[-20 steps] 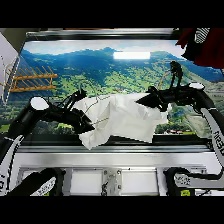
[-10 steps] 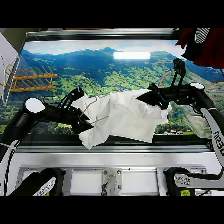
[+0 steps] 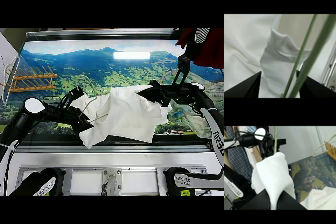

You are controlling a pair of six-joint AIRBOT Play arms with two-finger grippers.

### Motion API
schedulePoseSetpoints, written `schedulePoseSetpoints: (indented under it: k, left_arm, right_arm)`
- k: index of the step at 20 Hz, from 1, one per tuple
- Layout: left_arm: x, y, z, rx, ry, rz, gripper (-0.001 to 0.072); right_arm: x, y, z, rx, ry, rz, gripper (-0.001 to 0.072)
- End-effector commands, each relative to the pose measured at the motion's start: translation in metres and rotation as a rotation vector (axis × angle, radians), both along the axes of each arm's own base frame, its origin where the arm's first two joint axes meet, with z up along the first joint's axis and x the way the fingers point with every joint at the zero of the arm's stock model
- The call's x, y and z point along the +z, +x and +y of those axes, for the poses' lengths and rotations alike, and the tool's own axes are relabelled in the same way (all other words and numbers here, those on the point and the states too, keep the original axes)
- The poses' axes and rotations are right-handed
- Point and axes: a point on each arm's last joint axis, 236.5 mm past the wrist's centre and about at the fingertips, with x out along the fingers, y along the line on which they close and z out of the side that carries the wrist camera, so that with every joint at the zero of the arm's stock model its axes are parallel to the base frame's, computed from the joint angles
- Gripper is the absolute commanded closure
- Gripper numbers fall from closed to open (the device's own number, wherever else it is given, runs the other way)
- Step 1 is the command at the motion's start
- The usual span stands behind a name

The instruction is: Fold the clothes and pants, and hang the long-sleeved shirts on hangers.

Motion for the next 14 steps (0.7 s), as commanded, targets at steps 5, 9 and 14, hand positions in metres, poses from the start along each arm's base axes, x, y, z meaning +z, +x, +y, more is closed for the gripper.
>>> schedulePoseSetpoints:
  k: [5,9,14]
  left_arm:
    - [0.001,0.001,0.0,0.003,-0.002,-0.003,0.0255]
    - [0.001,0.001,0.0,0.028,-0.004,0.02,0.0254]
    - [0.002,-0.003,-0.002,0.027,-0.011,0.039,0.0252]
  right_arm:
    - [0.011,0.007,-0.002,-0.031,0.045,-0.009,0.0702]
    - [0.008,0.007,-0.001,-0.031,0.034,-0.007,0.0702]
    - [-0.007,0.004,0.002,-0.016,-0.031,0.005,0.0702]
